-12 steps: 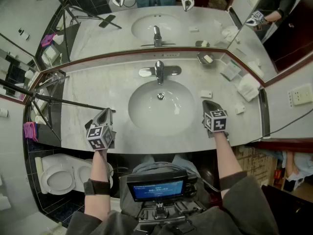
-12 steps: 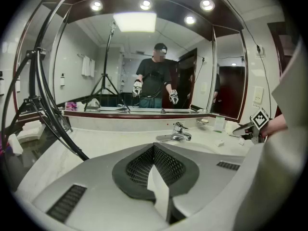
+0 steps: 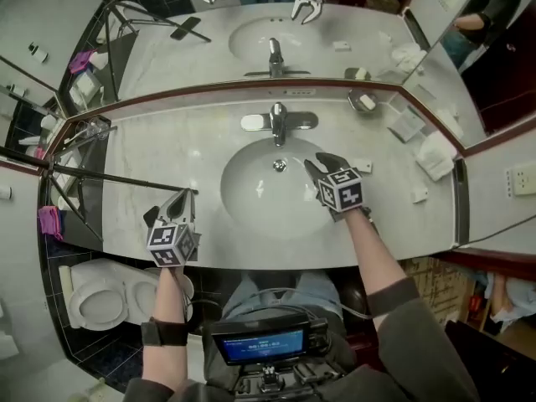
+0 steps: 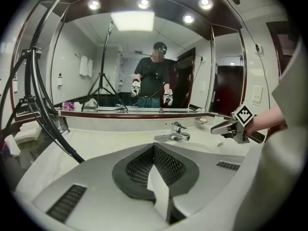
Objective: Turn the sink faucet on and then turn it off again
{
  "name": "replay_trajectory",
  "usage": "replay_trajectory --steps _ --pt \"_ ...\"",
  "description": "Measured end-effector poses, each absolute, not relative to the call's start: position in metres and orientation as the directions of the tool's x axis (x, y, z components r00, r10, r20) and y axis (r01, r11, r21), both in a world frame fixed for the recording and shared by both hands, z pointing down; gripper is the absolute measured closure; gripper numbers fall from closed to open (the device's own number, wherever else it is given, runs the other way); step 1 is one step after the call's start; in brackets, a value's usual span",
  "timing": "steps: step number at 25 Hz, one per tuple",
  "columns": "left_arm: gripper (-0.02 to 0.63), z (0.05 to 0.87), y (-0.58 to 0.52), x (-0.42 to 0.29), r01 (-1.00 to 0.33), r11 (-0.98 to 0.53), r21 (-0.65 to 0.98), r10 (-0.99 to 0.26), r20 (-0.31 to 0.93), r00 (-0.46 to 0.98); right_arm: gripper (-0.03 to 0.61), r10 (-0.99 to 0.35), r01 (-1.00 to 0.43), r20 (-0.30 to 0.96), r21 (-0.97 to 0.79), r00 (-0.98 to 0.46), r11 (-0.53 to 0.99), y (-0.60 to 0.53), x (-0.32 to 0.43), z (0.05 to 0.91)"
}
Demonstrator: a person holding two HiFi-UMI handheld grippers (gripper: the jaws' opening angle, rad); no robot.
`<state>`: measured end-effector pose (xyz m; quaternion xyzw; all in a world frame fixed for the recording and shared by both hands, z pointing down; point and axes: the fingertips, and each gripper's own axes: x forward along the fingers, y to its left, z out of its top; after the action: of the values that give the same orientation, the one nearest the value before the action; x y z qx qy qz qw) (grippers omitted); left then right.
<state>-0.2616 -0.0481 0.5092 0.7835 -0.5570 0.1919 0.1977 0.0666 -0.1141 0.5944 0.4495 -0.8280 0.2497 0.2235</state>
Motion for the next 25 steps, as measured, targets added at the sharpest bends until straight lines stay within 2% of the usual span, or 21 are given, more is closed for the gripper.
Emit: replay_trajectory --steps 5,8,16,23,25 --pt "0.612 0.512 -0.050 -0.255 -0.949 -0.303 0.088 -0.801 0.516 0.304 0.360 -0.585 -0.797 0.553 -0.302 -0.593 0.522 -0.149 0.016 0.595" --pt "0.612 0.515 -0.048 -0.254 -0.949 -0.306 0.076 -0.802 0.517 0.300 0.353 -0.580 -0.772 0.509 -0.426 -0.636 0.472 -0.168 -0.002 0.593" --pt "0.612 0.531 -0.034 -0.260 -0.947 -0.309 0.089 -0.783 0.542 0.306 0.353 -0.577 -0.717 0.475 -0.624 -0.664 0.312 -0.194 -0.021 0.604" --pt "0.612 0.540 -0.027 -0.278 -0.962 -0.259 0.089 -0.790 0.553 0.264 0.370 -0.578 -0.703 0.481 -0.667 -0.659 0.246 -0.213 -0.027 0.613" --pt "0.612 0.543 -0.025 -0.284 -0.966 -0.240 0.096 -0.791 0.557 0.252 0.394 -0.579 -0.703 0.482 -0.668 -0.658 0.242 -0.218 -0.027 0.614"
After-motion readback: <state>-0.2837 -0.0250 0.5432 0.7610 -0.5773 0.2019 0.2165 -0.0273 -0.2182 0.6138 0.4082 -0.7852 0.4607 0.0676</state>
